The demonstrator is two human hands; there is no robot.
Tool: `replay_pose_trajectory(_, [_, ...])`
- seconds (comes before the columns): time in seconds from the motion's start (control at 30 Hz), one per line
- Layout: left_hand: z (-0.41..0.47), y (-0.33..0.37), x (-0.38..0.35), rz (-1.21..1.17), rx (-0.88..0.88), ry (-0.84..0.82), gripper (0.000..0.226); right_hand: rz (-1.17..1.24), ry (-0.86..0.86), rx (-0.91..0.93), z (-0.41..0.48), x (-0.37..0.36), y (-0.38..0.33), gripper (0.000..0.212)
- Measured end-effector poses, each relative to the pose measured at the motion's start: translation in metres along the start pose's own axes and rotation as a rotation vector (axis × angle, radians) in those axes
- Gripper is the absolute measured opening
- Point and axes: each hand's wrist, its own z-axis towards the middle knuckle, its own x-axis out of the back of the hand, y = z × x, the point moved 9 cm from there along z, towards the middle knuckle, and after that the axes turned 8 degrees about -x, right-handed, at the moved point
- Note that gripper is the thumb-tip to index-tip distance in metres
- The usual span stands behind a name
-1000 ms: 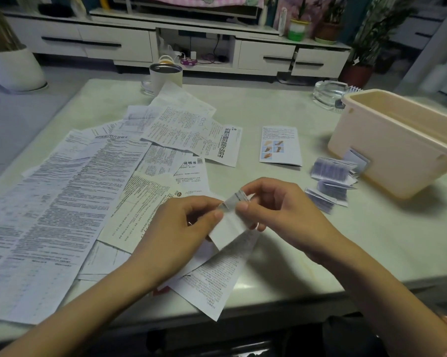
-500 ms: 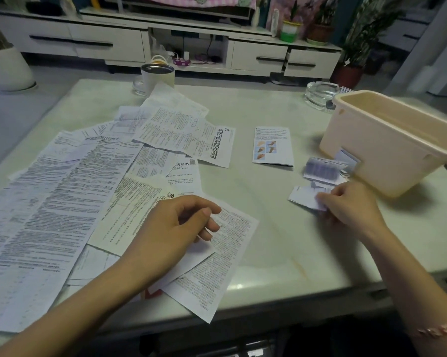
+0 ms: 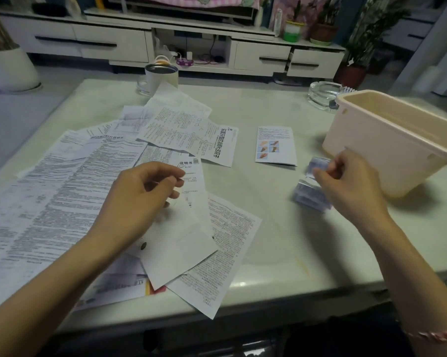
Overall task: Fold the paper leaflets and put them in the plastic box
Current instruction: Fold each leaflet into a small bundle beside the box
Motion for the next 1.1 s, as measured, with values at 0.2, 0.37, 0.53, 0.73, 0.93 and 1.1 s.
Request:
replay_pose_trajectory(0.2, [0.010, -0.002, 0.020, 0.020, 0.004, 0.067, 0.025, 0.098, -0.498, 0.453, -0.078, -0.082, -0.095, 0.016])
replay_pose_trajectory(0.37, [0.015, -0.006, 0.035, 0.011, 0.024, 0.123, 0.026, 0.058, -0.784, 0.775, -0.155, -0.133, -0.121, 0.053])
replay_pose_trajectory(0.53, [0.017, -0.012, 0.035, 0.015, 0.072, 0.103, 0.024, -0.007, -0.601, 0.963, -0.167, -0.141, -0.132, 0.026])
replay_pose_trajectory(0.73, [0.028, -0.041, 0.044, 0.662, 0.106, -0.113, 0.036, -0.301, -0.337, 1.107, -0.177, -0.151, -0.135, 0.048])
replay_pose_trajectory(0.93, [0.023, -0.079, 0.035, 0.799, 0.277, -0.327, 0.060, -0.274, -0.387, 1.066, -0.177, -0.161, -0.130, 0.051])
replay_pose_trajectory(1.1, [0.011, -0.078, 0.021, 0.976, 0.258, -0.599, 0.072, -0.151, -0.445, 0.986, -0.168, -0.147, -0.129, 0.038])
